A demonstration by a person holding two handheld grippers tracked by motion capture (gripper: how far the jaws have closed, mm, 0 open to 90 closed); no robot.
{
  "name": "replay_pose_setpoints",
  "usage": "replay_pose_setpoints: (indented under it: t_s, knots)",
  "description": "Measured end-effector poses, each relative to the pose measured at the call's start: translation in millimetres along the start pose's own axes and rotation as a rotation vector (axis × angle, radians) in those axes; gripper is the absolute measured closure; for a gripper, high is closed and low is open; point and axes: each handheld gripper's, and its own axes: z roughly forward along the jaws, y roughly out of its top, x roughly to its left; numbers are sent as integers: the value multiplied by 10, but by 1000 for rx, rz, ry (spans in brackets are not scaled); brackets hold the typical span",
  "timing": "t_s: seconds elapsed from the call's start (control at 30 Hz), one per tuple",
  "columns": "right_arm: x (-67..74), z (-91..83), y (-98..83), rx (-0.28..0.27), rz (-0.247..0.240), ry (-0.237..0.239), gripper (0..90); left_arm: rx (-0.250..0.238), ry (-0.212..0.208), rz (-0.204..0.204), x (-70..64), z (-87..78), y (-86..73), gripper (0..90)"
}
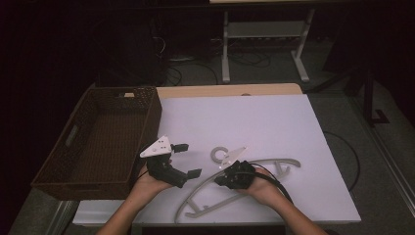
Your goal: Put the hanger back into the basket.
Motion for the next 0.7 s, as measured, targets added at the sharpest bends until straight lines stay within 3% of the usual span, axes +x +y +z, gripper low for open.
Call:
replay_pose_setpoints:
  t_s: [0.13,0.27,0.53,0.7]
  knots:
    - [24,144,55,21,-22,6,895,-2,-1,0,-5,0,2,0]
    - [-4,203,103,23,-27,-26,896,-4,-1,-1,-5,-4,3,0]
    - [-194,268,176,6,42,-102,896,-2,-2,0,-4,-9,3,0]
    - [-280,293,206,-6,58,-112,895,-1,-1,2,5,-17,0,0]
